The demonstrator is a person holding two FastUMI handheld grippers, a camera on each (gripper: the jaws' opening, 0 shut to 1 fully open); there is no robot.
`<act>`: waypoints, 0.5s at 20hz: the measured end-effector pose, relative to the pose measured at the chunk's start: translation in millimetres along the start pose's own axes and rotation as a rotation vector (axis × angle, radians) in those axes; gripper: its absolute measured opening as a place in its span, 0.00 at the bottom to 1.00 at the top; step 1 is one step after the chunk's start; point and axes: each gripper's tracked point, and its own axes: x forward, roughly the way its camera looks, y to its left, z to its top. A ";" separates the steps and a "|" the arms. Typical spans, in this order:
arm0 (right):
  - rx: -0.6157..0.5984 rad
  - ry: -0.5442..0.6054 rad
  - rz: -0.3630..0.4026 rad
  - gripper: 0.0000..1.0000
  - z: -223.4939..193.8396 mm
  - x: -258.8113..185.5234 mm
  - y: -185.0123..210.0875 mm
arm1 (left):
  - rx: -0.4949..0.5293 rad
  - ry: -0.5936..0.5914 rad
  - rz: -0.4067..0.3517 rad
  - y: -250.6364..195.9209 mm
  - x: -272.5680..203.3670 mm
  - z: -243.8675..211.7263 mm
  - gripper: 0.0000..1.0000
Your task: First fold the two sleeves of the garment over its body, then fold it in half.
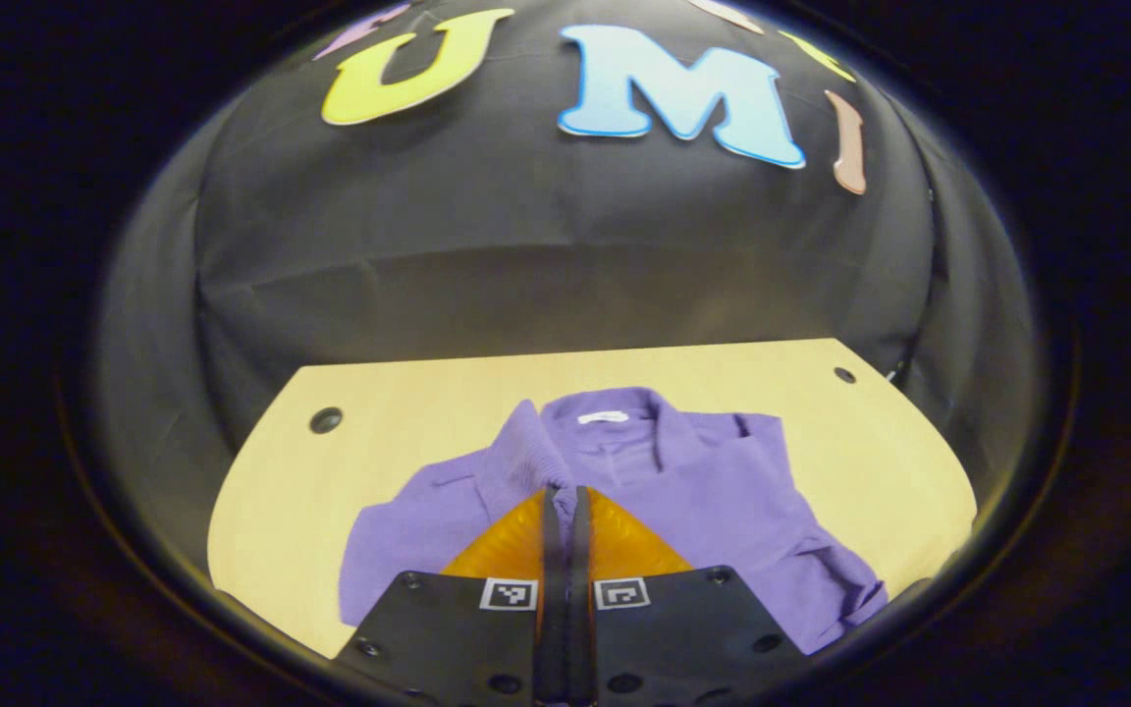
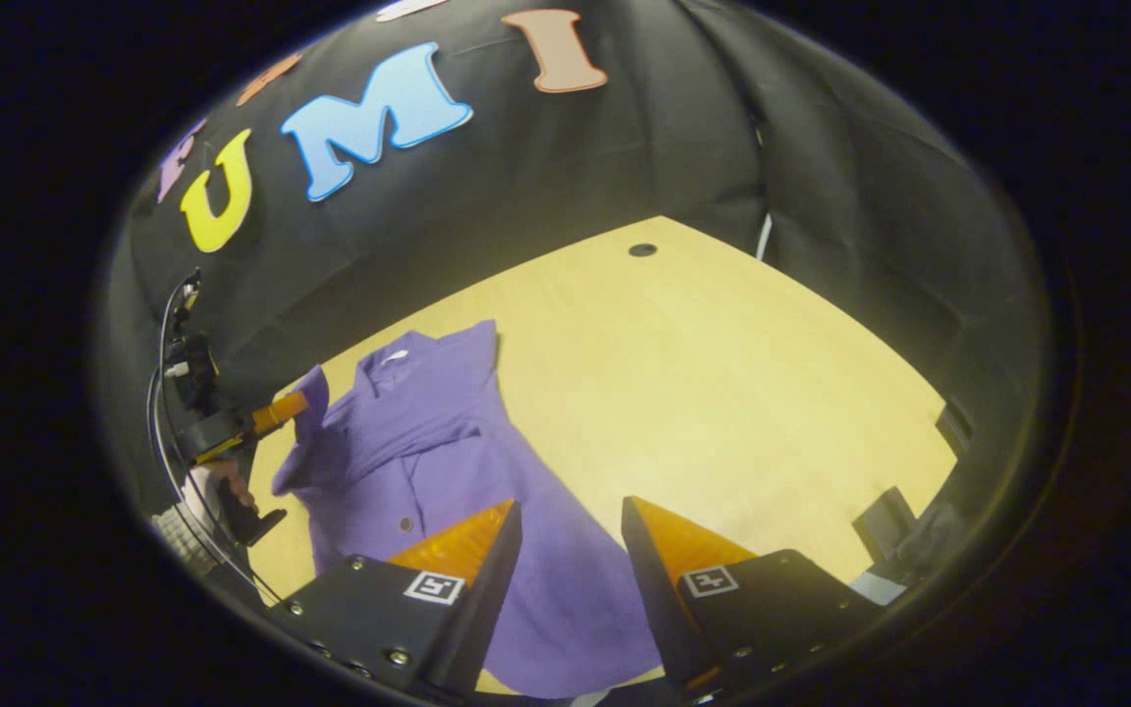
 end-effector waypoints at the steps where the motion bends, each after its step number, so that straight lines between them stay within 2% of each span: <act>1: 0.013 -0.001 -0.012 0.66 -0.7 -2.2 -8.2 | 0.017 0.003 -0.022 -19.0 7.1 1.1 0.07; 3: 0.034 -0.002 -0.035 0.66 -1.4 -5.7 -25.0 | 0.041 0.010 -0.067 -57.5 16.3 1.7 0.07; 4: 0.044 -0.001 -0.045 0.61 -2.2 -8.0 -33.2 | 0.048 0.012 -0.090 -75.5 21.8 3.4 0.07; 5: 0.055 0.001 -0.054 0.66 -3.2 -9.1 -41.2 | 0.055 0.011 -0.110 -92.2 25.1 5.2 0.07; 10: 0.104 -0.001 -0.088 0.66 0.0 -13.8 -69.3 | 0.114 0.045 -0.167 -156.2 38.9 -6.5 0.07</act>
